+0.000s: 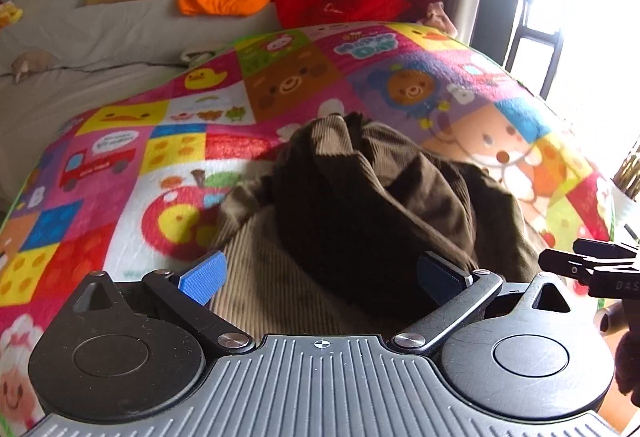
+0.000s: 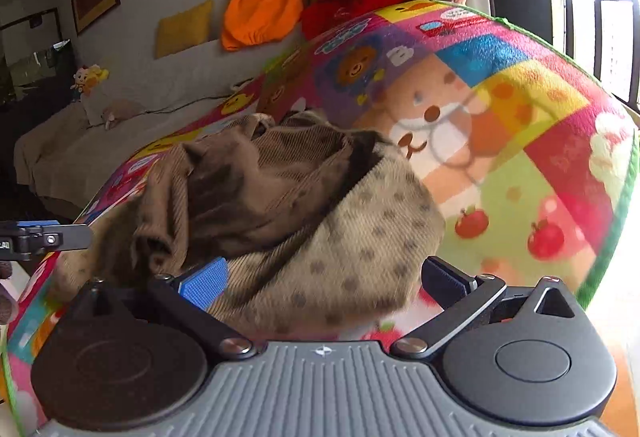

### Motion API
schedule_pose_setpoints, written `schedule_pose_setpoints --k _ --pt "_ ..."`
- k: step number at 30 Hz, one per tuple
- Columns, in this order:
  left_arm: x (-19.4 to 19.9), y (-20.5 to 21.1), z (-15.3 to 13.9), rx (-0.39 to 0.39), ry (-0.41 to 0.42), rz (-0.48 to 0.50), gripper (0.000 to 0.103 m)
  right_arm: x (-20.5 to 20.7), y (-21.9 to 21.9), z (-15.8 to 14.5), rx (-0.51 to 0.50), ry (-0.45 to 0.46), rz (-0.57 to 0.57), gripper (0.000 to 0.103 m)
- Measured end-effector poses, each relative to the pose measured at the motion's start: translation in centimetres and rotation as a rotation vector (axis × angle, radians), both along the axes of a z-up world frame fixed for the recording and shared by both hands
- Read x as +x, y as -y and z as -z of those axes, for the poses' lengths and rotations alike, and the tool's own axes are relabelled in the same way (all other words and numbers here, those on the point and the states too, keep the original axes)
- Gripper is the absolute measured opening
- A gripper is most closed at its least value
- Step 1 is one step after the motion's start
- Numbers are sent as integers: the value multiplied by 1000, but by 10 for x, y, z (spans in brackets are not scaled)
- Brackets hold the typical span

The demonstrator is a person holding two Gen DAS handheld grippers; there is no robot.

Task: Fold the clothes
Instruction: 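Grasp the dress edge with the right gripper while the left gripper grasps another edge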

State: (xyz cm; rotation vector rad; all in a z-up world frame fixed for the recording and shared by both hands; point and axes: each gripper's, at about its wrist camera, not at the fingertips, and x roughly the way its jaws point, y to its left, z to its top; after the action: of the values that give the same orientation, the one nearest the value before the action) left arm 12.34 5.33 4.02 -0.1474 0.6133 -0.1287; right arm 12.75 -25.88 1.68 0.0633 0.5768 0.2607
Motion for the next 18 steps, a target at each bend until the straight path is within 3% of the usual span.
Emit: schedule_pose_setpoints --k 3,7,12,16,18 --pt "52 -12 8 -41 -53 12 103 60 2 0 -21 -8 9 103" --pt "101 -24 33 -72 -152 29 103 121 3 16 31 -76 -29 103" --pt "113 -43 55 -121 -230 19 103 148 19 35 120 -142 32 103" --pt "109 -48 59 -119 -198 18 103 155 39 45 306 -224 82 103" --pt "109 -48 60 -112 -197 27 103 159 38 43 309 -259 82 103"
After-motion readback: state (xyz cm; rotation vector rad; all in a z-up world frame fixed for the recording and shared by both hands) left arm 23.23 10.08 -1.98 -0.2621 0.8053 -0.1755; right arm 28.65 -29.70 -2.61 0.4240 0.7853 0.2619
